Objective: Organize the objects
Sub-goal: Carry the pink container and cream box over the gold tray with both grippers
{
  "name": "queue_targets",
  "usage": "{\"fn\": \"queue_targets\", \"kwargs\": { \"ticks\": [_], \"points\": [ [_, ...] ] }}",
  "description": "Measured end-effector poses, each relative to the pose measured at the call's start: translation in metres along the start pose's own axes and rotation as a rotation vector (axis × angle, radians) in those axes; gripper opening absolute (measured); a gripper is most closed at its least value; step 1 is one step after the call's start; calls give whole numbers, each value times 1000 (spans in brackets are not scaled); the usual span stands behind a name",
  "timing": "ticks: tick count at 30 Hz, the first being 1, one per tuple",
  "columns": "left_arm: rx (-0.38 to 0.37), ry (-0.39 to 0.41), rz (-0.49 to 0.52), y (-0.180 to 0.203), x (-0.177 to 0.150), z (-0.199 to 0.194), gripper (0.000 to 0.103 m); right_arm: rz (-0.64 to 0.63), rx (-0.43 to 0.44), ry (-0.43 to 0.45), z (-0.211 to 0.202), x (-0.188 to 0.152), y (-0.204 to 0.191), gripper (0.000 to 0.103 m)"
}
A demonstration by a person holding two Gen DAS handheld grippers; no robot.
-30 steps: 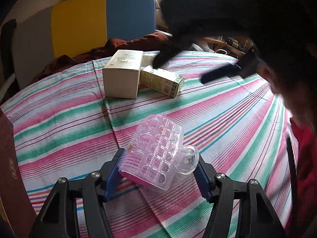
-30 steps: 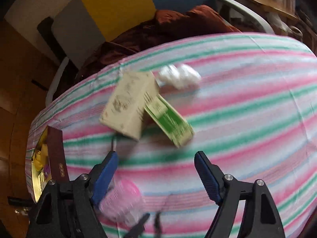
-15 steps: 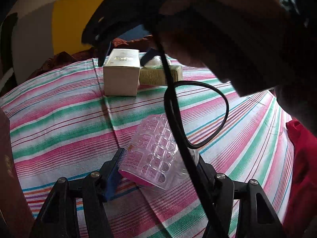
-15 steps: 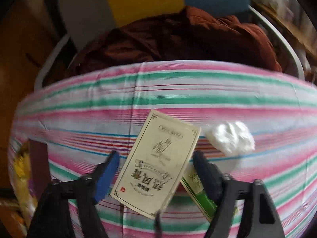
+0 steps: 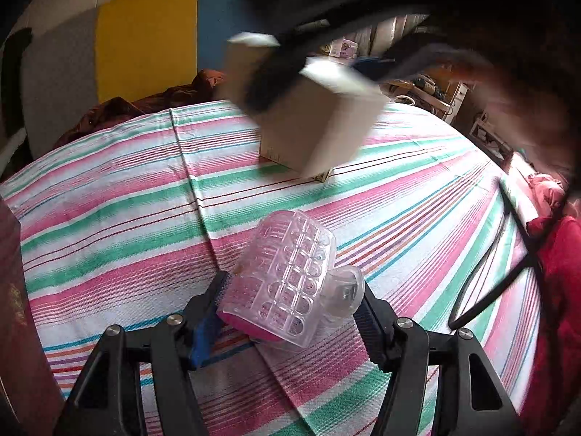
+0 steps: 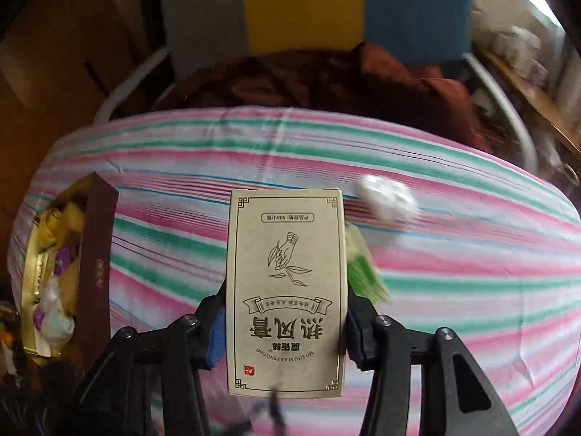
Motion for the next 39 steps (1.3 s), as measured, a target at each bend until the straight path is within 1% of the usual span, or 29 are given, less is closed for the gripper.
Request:
{"fn": "queue_targets", "kwargs": {
  "ticks": [3,4,5,7,9,12,13,17,19,25,35,39],
  "points": [
    [25,-3,14,6,-2,0,66,79,-26,-11,-1,-25,21,51],
    [32,-4,18,6,-2,-1,66,114,-33,-28,4,-37,30,51],
    [42,-4,23,1,-8,-9,66,134,-44,-43,8,-45,37,51],
    [61,-7,34,6,-5,-3,66,184,-71,-90,24,-63,49,51],
    [75,-9,42,4,-2,-2,66,222,-81,-122,32,-72,56,51],
    [96,-11,53,5,-4,-5,66,207,-97,-110,34,-67,55,51],
    [102,-11,57,8,-4,7,66,201,-98,-114,37,-66,54,51],
    [114,-11,63,6,-2,13,66,158,-131,-122,45,-63,49,51],
    [119,-10,67,10,-13,2,66,154,-129,-127,46,-63,48,51],
    [123,-9,70,11,-15,0,66,130,-148,-132,48,-60,46,51],
    [135,-8,76,11,-15,0,66,114,-158,-134,61,-62,36,51],
    [152,-7,79,12,-14,1,66,98,-139,-132,61,-65,32,51]
  ]
}}
Point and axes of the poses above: each gripper's, at about its wrist camera, not at the fingertips, and z roughly the way its jaws point, y to its right, x to its top, the point moved 2 cm from there along z, roughly the way its jaws point, and after that the axes turned 7 degrees about -y, right-handed, at the moved point
